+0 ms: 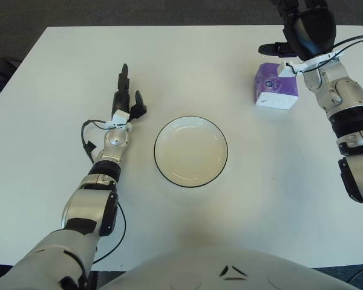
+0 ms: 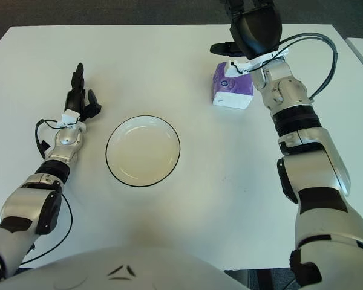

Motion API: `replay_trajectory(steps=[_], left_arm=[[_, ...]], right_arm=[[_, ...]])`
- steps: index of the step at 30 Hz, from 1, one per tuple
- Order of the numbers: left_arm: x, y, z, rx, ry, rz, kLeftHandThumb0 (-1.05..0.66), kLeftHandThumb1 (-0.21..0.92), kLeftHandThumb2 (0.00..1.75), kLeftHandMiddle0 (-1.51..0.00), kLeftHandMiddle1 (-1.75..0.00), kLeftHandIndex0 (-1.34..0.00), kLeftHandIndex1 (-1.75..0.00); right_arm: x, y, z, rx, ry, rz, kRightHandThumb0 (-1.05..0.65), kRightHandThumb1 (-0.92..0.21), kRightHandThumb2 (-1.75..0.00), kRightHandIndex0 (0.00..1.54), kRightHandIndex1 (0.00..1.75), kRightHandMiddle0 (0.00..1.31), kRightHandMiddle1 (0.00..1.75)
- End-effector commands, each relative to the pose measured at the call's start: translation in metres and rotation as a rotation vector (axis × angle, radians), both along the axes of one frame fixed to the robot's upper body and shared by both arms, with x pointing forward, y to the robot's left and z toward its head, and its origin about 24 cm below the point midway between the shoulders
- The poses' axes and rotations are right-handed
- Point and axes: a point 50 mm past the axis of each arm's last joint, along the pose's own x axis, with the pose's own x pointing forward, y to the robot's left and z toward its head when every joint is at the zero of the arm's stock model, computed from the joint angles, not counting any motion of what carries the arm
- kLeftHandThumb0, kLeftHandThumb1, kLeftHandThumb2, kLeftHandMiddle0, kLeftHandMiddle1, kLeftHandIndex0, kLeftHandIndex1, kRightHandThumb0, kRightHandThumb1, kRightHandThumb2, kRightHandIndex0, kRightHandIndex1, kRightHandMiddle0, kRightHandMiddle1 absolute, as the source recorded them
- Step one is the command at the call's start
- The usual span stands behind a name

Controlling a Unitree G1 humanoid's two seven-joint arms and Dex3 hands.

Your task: Put the tissue paper into the plate.

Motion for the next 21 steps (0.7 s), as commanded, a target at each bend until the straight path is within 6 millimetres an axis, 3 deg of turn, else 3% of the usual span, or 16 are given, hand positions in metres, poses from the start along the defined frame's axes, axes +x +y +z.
replay_trajectory(steps=[1,7,11,21], left_arm=[[-0.061,0.008,-0.089,-0.014,0.319,0.052,-0.91,0.92,1.1,-0.04,0.0,0.0,-0.01],[-0.061,0.01,-0.089,-0.013,0.317,0.061,-0.91,0.92,1.1,-0.05,-0.01,-0.02,-0.02],[-0.062,0.012,-0.09,-0.007,0.321,0.068,-0.9,0.92,1.1,-0.05,-0.01,-0.02,-0.03],[-0.061,0.016,-0.09,-0.006,0.342,0.076,-0.91,0.92,1.1,-0.05,0.0,0.0,-0.08]], right_arm=[[-0.004,-0.015,0.003,-0.039,0.038,-0.051,-0.96,-0.92,-0.4,0.08,0.24,0.0,0.53],[-0.006,-0.03,0.003,-0.182,0.091,-0.105,-0.99,-0.92,-0.37,0.03,0.17,0.0,0.39],[-0.005,-0.056,0.008,-0.42,0.119,-0.162,-1.02,-0.92,-0.29,0.01,0.09,0.0,0.26],[-0.001,-0.059,-0.005,-0.643,0.219,-0.166,-1.01,-0.85,-0.15,0.0,0.01,0.0,0.17]])
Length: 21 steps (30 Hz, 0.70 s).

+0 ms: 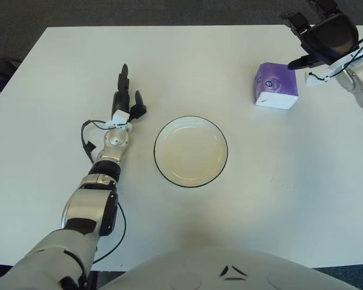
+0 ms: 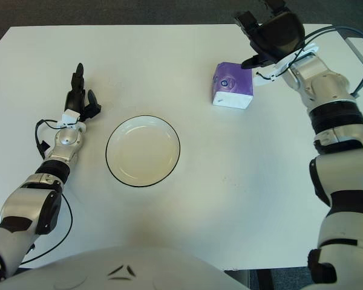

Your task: Put the tissue paper into the plate.

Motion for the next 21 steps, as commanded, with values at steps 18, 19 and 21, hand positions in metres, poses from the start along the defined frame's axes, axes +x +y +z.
replay_trajectory(steps=[18,19,21], left_arm=[[-0.061,0.015,-0.087,-0.011,0.319,0.069,-0.92,0.92,1.09,-0.05,-0.01,0.0,-0.07],[-0.061,0.016,-0.087,-0.009,0.321,0.071,-0.92,0.92,1.09,-0.05,-0.01,0.0,-0.07],[-0.062,0.017,-0.088,-0.008,0.328,0.074,-0.92,0.92,1.09,-0.05,-0.01,0.0,-0.07]], right_arm=[[-0.001,-0.015,-0.055,-0.143,0.288,-0.06,-0.95,-0.79,-0.14,0.0,0.0,0.0,0.18],[-0.001,-0.014,-0.057,-0.142,0.298,-0.062,-0.95,-0.79,-0.15,0.0,0.0,0.0,0.18],[-0.001,-0.014,-0.063,-0.135,0.324,-0.065,-0.95,-0.79,-0.15,0.0,0.0,0.0,0.17]])
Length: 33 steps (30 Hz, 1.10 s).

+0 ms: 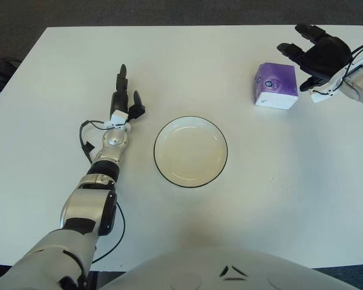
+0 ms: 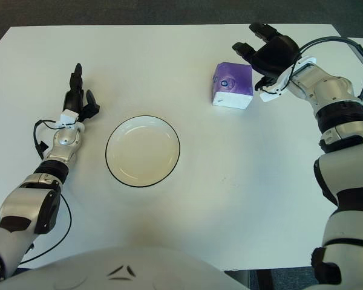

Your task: Put the tissue paper into the plate.

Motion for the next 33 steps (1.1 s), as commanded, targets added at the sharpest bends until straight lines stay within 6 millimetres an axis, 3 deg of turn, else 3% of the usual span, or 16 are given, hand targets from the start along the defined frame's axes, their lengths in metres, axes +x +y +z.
replay_trajectory(steps=[1,13,33], left_arm=[[-0.062,0.015,-0.089,-0.011,0.333,0.071,-0.92,0.92,1.09,-0.05,0.0,0.0,-0.06],[-0.062,0.017,-0.091,-0.032,0.347,0.081,-0.92,0.92,1.08,-0.05,0.0,0.0,-0.03],[-0.061,0.016,-0.091,-0.034,0.35,0.085,-0.91,0.92,1.05,-0.05,0.0,-0.01,-0.03]], right_arm=[[-0.004,-0.003,-0.026,-0.005,0.11,-0.024,-0.94,-0.79,-0.15,0.0,0.0,0.0,0.17],[-0.012,-0.003,-0.061,-0.001,0.22,-0.029,-0.9,-0.8,-0.19,0.01,0.0,0.0,0.18],[-0.022,-0.001,-0.084,0.008,0.305,0.015,-0.83,-0.81,-0.25,0.07,0.02,0.0,0.18]])
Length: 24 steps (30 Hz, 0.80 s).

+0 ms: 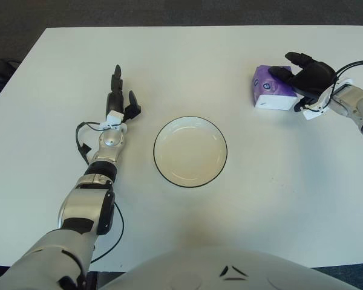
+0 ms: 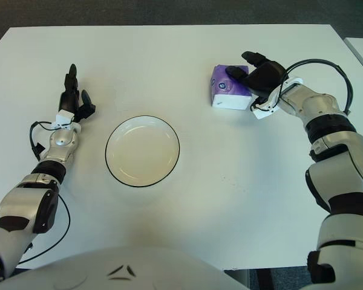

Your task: Put the tissue paper into the plate.

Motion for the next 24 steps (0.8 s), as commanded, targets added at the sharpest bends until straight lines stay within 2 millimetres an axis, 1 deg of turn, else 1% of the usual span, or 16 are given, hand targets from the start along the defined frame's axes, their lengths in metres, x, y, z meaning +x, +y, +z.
replay_trajectory(steps=[1,4,10,17,23,24], left_arm=[[-0.06,0.007,-0.089,-0.02,0.344,0.051,-0.91,0.92,1.05,-0.05,0.0,-0.01,-0.03],[-0.06,0.006,-0.089,-0.017,0.343,0.046,-0.92,0.92,1.06,-0.05,0.0,0.0,-0.04],[-0.059,0.006,-0.089,-0.01,0.344,0.036,-0.92,0.92,1.07,-0.04,0.0,0.0,-0.03],[-0.06,0.005,-0.089,0.003,0.341,0.032,-0.92,0.92,1.07,-0.03,0.0,0.0,-0.01],[-0.06,0.005,-0.089,0.004,0.339,0.034,-0.92,0.92,1.08,-0.03,0.0,0.0,0.0],[-0.06,0.004,-0.089,0.003,0.339,0.035,-0.92,0.92,1.08,-0.03,0.0,0.0,0.0]], right_arm=[[-0.013,-0.001,-0.04,-0.015,0.143,0.019,-0.82,-0.81,-0.26,0.07,0.02,0.0,0.19],[-0.014,0.0,-0.042,0.007,0.118,0.03,-0.81,-0.8,-0.27,0.09,0.03,0.0,0.26],[-0.011,0.005,-0.036,0.021,0.072,0.075,-0.8,-0.77,-0.3,0.12,0.03,0.0,0.37],[-0.011,0.008,-0.033,0.033,0.045,0.109,-0.78,-0.7,-0.44,0.17,0.03,0.0,0.43],[-0.01,0.011,-0.031,0.05,0.028,0.138,-0.74,-0.64,-0.55,0.25,0.04,0.0,0.5],[-0.01,0.012,-0.031,0.052,0.025,0.146,-0.72,-0.62,-0.58,0.27,0.05,0.0,0.52]])
